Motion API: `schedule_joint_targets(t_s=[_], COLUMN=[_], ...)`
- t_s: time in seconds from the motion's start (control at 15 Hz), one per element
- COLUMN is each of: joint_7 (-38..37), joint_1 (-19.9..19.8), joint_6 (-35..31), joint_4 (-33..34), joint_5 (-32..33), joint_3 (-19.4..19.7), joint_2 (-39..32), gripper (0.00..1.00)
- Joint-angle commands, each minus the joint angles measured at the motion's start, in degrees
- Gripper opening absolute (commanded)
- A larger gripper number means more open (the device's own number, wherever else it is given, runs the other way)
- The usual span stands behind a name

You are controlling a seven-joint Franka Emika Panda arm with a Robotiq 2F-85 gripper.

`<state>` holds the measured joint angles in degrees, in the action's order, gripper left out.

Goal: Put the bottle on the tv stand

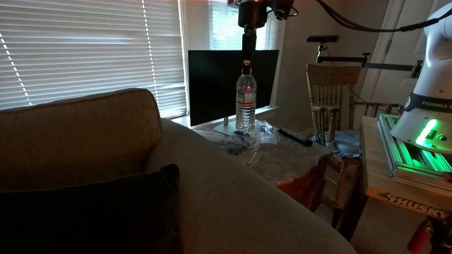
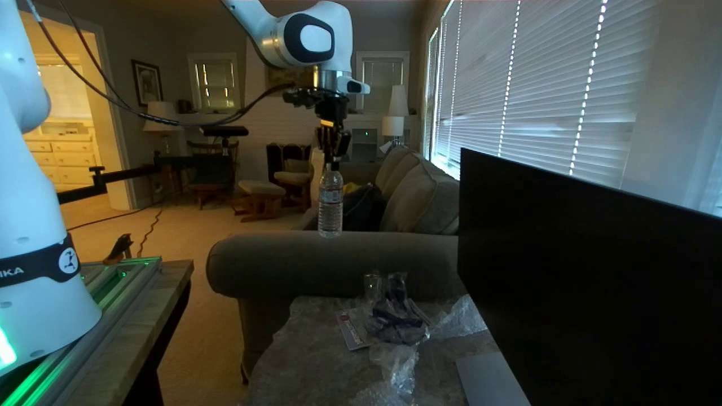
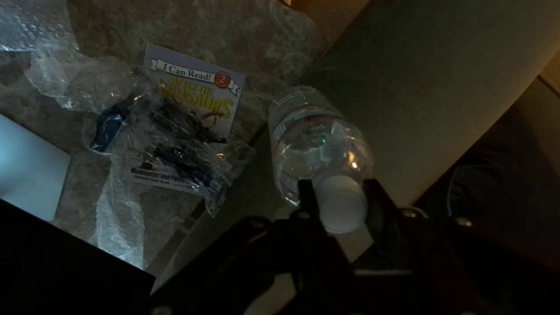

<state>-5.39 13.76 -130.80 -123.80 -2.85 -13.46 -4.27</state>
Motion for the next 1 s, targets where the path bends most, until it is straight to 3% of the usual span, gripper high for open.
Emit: schedule_joint_targets(t_s=[0.0, 0.47, 0.67, 0.93], joint_7=[3.6, 1.0, 0.7, -7.4], joint_1=[-2.0, -4.2, -4.8, -5.5], joint_6=[-2.0, -7.3, -7.2, -13.4], joint_4=[-3.2, -8.2, -10.4, -14.9], joint_5=[-4.9, -3.1, -5.2, -2.2], joint_3=[1.3, 4.0, 4.6, 5.7], joint_2=[2.9, 4.5, 5.8, 7.0], gripper=[0.08, 0.08, 0.08, 0.08])
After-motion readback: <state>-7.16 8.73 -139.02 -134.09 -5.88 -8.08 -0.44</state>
